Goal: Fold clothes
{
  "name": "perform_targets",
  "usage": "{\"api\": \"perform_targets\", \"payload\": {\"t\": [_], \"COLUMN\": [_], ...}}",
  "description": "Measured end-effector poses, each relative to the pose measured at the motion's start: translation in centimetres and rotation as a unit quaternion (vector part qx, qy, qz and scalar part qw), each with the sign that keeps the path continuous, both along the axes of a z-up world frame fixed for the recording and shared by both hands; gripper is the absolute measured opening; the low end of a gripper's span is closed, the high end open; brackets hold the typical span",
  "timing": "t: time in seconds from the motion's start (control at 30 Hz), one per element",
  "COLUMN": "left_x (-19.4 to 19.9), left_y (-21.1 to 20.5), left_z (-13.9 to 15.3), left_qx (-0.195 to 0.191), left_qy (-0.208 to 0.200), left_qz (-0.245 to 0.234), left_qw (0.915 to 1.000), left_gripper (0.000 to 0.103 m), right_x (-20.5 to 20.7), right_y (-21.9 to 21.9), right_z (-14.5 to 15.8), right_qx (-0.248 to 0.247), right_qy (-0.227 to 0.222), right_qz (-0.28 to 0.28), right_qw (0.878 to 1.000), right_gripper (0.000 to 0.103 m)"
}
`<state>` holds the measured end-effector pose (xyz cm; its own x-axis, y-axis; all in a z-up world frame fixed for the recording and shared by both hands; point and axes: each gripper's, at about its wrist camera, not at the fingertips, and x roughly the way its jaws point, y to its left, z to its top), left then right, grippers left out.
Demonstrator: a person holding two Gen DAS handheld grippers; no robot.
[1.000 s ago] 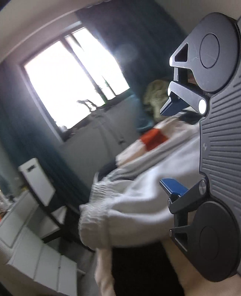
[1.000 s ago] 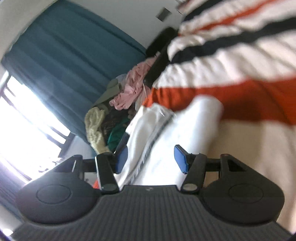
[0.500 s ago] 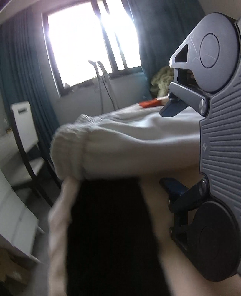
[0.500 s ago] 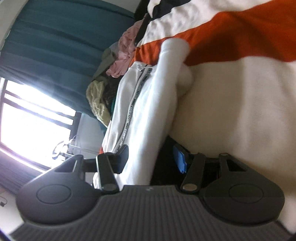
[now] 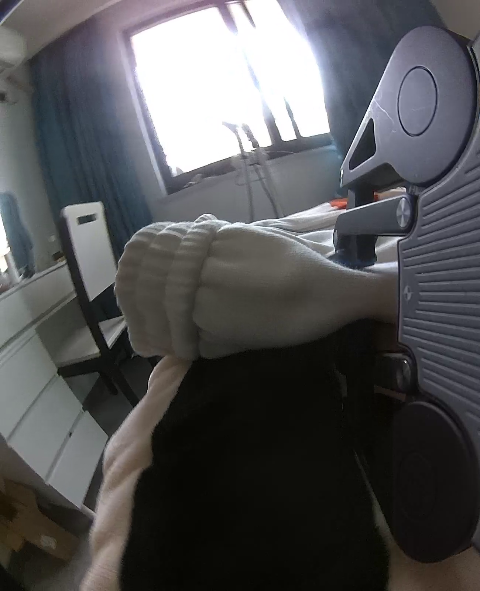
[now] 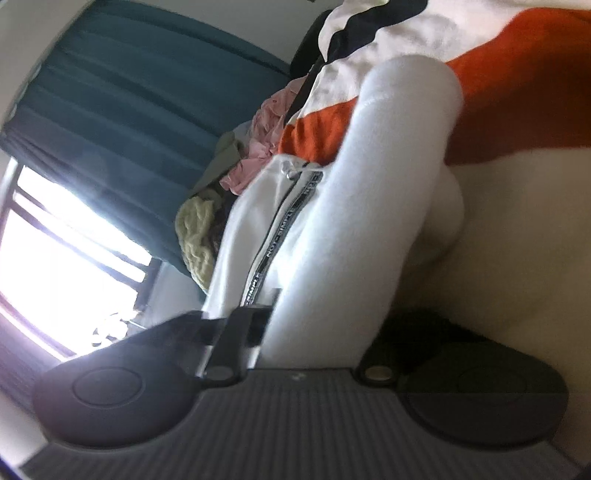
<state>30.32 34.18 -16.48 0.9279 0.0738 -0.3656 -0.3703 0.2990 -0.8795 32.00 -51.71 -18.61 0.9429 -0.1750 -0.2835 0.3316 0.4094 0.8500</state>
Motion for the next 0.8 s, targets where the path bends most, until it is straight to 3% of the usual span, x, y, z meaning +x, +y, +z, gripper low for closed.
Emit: {"api": "perform_targets", "payload": {"t": [0.13,0.3,0.4,0.57,0.77,0.8], "left_x": [0.8,0.3,-3.5,-5.6,-11.1,-11.9], "left_y": [-0.2,0.4,-0.1,-0.7,1.1,1.4], "left_z": [1.1,3.3,5.7,8.5,9.7,9.9], "left_qx": [0.033,0.046,0.082,0.081,0.063,0.072], "left_qy": [0.001,-0.033,-0.057,-0.089,-0.055,-0.030], "left_qz": [0.012,0.015,0.001,0.003,0.018,0.023], "left_qw": [0.9994,0.9983,0.9950,0.9928,0.9963,0.9967], "left_gripper": [0.014,0.012,0.012,0.012,0.012,0.012], "right_x": [-0.2,-2.4,-3.9,-9.0,-16.4,-17.4], "right_y": [0.2,1.1,1.4,1.8,2.1,2.2], "right_z": [0.7,2.9,5.8,9.0,9.0,8.9], "right_qx": [-0.002,0.011,-0.015,-0.030,0.018,0.028], "right_qy": [-0.003,-0.012,-0.010,0.020,0.062,0.068], "right_qz": [-0.001,-0.016,-0.002,0.007,-0.007,-0.009], "right_qw": [1.000,1.000,1.000,0.999,0.998,0.997], "right_gripper": [0.012,0.012,0.012,0.011,0.012,0.012]}}
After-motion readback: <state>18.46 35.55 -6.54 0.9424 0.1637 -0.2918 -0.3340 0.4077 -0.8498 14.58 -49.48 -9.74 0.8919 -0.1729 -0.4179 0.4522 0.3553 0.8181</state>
